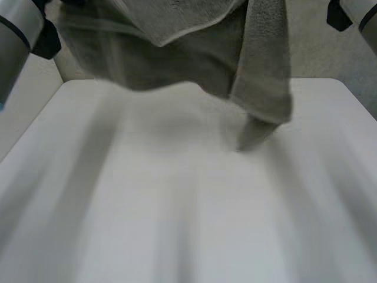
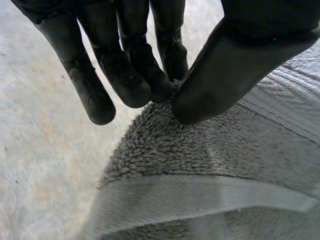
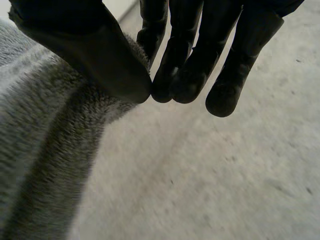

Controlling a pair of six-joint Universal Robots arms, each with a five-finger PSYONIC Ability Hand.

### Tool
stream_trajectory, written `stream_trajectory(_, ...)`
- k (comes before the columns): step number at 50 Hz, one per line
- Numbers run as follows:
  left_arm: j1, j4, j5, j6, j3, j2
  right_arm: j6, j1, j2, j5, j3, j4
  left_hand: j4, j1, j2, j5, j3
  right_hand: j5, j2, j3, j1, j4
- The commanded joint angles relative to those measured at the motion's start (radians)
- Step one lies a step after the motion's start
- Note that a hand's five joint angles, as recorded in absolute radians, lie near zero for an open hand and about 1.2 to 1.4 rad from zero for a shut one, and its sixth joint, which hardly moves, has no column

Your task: Fold the towel.

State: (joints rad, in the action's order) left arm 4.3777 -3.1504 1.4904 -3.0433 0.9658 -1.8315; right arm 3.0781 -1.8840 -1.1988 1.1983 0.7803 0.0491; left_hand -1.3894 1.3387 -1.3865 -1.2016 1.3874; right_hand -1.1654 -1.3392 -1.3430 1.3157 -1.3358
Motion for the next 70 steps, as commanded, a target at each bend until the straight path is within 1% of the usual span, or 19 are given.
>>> stream_trajectory(1, 0.022, 0.01, -0.021, 0.044, 0.265, 0.034, -0.14, 0.003, 0.039, -0.222, 0.057, -0.145, -0.007, 0.058, -0.01, -0.02, 0.009, -0.056, -0.057, -0.053, 0.081, -0.06)
stream_trajectory(4, 0.028, 0.001, -0.032, 0.043, 0.337, 0.037, -0.196, 0.003, 0.071, -0.232, 0.05, -0.201, -0.007, 0.058, -0.01, -0.02, 0.009, -0.056, -0.057, -0.053, 0.081, -0.06)
stream_trajectory(6, 0.06, -0.032, -0.062, 0.043, 0.463, 0.037, -0.336, 0.011, 0.132, -0.235, 0.04, -0.325, -0.007, 0.058, -0.01, -0.02, 0.009, -0.056, -0.057, -0.053, 0.081, -0.06)
stream_trajectory(7, 0.06, -0.033, -0.062, 0.043, 0.464, 0.037, -0.337, 0.011, 0.133, -0.235, 0.04, -0.325, -0.007, 0.058, -0.01, -0.02, 0.009, -0.056, -0.057, -0.053, 0.081, -0.06)
stream_trajectory(9, 0.107, -0.092, -0.093, 0.029, 0.569, 0.035, -0.514, 0.019, 0.195, -0.232, 0.039, -0.455, -0.007, 0.058, -0.01, -0.02, 0.009, -0.056, -0.057, -0.053, 0.081, -0.06)
stream_trajectory(10, 0.108, -0.092, -0.093, 0.029, 0.57, 0.035, -0.515, 0.019, 0.196, -0.232, 0.039, -0.456, -0.007, 0.058, -0.01, -0.02, 0.009, -0.056, -0.057, -0.053, 0.081, -0.06)
stream_trajectory(14, 0.144, -0.186, -0.122, -0.072, 0.683, 0.012, -0.782, 0.016, 0.289, -0.224, 0.054, -0.63, -0.007, 0.058, -0.01, -0.02, 0.009, -0.056, -0.057, -0.053, 0.081, -0.06)
stream_trajectory(16, 0.155, -0.207, -0.124, -0.121, 0.706, 0.0, -0.836, 0.009, 0.313, -0.221, 0.065, -0.667, -0.007, 0.058, -0.01, -0.02, 0.009, -0.056, -0.057, -0.053, 0.081, -0.06)
stream_trajectory(22, 0.216, -0.229, -0.127, -0.308, 0.746, -0.058, -0.817, -0.004, 0.364, -0.217, 0.099, -0.643, -0.007, 0.058, -0.01, -0.02, 0.009, -0.056, -0.057, -0.053, 0.081, -0.06)
stream_trajectory(31, 0.249, -0.234, -0.124, -0.345, 0.696, -0.112, -0.697, -0.072, 0.366, -0.177, 0.189, -0.426, 0.01, 0.04, 0.007, -0.003, -0.008, -0.056, -0.057, -0.053, 0.081, -0.06)
stream_trajectory(32, 0.249, -0.234, -0.124, -0.345, 0.696, -0.112, -0.664, -0.075, 0.358, -0.154, 0.197, -0.395, 0.01, 0.04, 0.007, -0.003, -0.008, 0.277, 0.276, 0.28, -0.253, 0.273)
stream_trajectory(33, 0.252, -0.234, -0.125, -0.347, 0.688, -0.124, -0.664, -0.075, 0.358, -0.154, 0.197, -0.394, 0.031, 0.02, 0.028, 0.017, -0.029, 0.28, 0.28, 0.283, -0.256, 0.276)
stream_trajectory(34, 0.252, -0.234, -0.124, -0.348, 0.68, -0.133, -0.635, -0.076, 0.346, -0.126, 0.203, -0.365, 0.101, -0.05, 0.098, 0.087, -0.099, 0.62, 0.62, 0.623, -0.596, 0.616)
stream_trajectory(37, 0.25, -0.232, -0.121, -0.354, 0.671, -0.155, -0.587, -0.075, 0.309, -0.079, 0.209, -0.339, 0.306, -0.255, 0.303, 0.293, -0.304, 0.673, 0.673, 0.676, -0.649, 0.669)
stream_trajectory(42, 0.247, -0.234, -0.121, -0.359, 0.673, -0.175, -0.538, -0.063, 0.232, -0.023, 0.249, -0.339, 0.462, -0.411, 0.459, 0.448, -0.46, 0.703, 0.702, 0.706, -0.679, 0.699)
stream_trajectory(46, 0.247, -0.232, -0.122, -0.359, 0.676, -0.172, -0.529, -0.055, 0.128, -0.006, 0.38, -0.342, 0.843, -0.793, 0.84, 0.83, -0.841, 0.758, 0.758, 0.761, -0.734, 0.754)
stream_trajectory(49, 0.25, -0.229, -0.125, -0.359, 0.677, -0.158, -0.529, -0.006, 0.053, -0.005, 0.527, -0.347, 0.943, -0.893, 0.941, 0.93, -0.942, 0.809, 0.808, 0.812, -0.784, 0.805)
stream_trajectory(60, 0.253, -0.217, -0.133, -0.359, 0.757, -0.005, -0.536, 0.114, -0.171, -0.011, 0.953, -0.334, 0.915, -0.864, 0.912, 0.901, -0.913, 0.876, 0.876, 0.879, -0.852, 0.872)
stream_trajectory(70, 0.253, -0.215, -0.289, -0.359, 0.935, 0.188, -0.552, 0.17, -0.222, -0.022, 1.172, -0.227, 0.956, -0.905, 0.953, 0.942, -0.954, 0.815, 0.814, 0.818, -0.791, 0.811)
